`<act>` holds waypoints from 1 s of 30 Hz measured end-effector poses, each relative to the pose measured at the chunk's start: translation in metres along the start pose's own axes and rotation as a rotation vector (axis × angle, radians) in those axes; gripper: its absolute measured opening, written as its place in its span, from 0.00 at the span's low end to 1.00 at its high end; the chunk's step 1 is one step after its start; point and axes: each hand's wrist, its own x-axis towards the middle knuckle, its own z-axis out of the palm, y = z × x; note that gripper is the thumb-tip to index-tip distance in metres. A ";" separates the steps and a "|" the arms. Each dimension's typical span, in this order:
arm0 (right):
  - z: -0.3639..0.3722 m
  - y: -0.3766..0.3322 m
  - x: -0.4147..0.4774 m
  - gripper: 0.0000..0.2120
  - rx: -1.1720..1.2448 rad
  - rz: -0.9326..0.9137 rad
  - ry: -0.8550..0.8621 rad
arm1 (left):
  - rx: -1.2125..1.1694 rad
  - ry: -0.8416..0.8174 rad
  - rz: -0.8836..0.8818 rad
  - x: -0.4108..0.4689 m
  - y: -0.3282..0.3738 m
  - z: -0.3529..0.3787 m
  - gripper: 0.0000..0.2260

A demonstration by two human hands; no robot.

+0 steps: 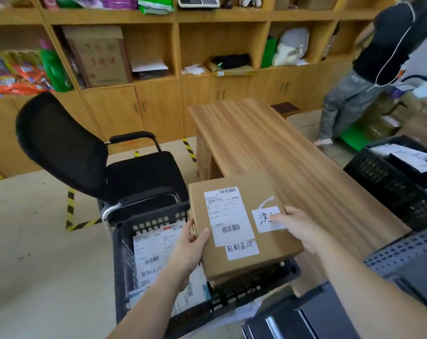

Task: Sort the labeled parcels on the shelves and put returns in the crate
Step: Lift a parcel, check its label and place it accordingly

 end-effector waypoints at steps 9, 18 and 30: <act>0.002 0.013 0.022 0.07 -0.055 0.028 0.014 | 0.038 -0.006 -0.086 0.019 -0.030 0.010 0.28; 0.015 0.020 0.037 0.12 -0.073 0.025 0.054 | 0.047 0.040 -0.097 0.025 -0.033 0.014 0.30; 0.024 0.030 0.014 0.27 -0.269 -0.133 0.157 | 0.104 0.113 -0.033 0.012 -0.029 0.018 0.31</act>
